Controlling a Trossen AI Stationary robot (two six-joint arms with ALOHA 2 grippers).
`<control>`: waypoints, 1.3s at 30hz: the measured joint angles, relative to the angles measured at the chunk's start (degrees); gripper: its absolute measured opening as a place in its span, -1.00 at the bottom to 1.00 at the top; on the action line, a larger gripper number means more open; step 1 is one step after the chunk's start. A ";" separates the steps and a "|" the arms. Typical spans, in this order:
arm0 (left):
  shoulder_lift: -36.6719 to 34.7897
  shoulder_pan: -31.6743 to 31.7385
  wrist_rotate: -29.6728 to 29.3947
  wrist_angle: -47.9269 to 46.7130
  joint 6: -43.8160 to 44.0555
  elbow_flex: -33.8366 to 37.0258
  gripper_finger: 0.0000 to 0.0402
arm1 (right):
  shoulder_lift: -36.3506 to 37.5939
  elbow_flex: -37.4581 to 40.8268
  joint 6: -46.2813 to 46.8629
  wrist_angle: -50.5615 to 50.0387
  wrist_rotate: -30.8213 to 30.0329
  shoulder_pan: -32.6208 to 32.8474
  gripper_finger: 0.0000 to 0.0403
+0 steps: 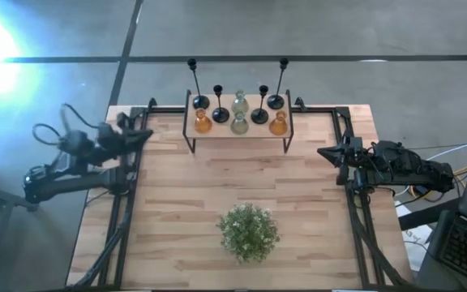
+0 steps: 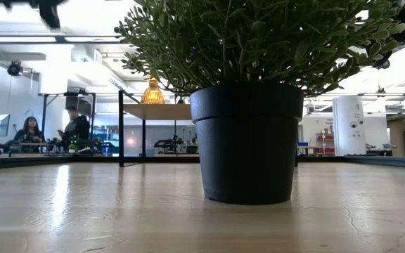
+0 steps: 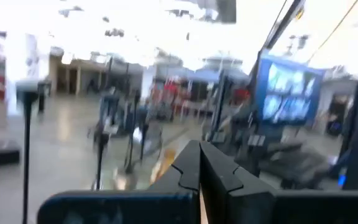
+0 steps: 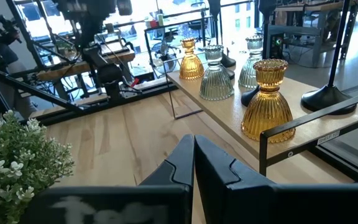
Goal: Pick & Place candle stick holders
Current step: Return to Home Position
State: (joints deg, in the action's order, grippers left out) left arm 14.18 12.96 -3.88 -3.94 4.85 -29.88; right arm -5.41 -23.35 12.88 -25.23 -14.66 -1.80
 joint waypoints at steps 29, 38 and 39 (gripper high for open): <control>-14.08 -1.21 -0.10 -9.00 17.80 15.18 -1.00 | -0.07 -0.01 0.01 -0.31 -0.07 0.01 -0.96; -14.08 -4.90 -2.63 -7.55 19.63 17.11 -1.00 | 0.04 -0.01 0.00 -0.31 -0.04 0.00 -0.96; -14.08 -5.24 -3.33 -7.53 19.30 17.42 -1.00 | 0.04 -0.01 0.00 -0.32 -0.03 -0.01 -0.96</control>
State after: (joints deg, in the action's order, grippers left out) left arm 0.10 7.72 -7.21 -11.47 24.15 -12.47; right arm -5.37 -23.35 12.88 -25.56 -14.68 -1.80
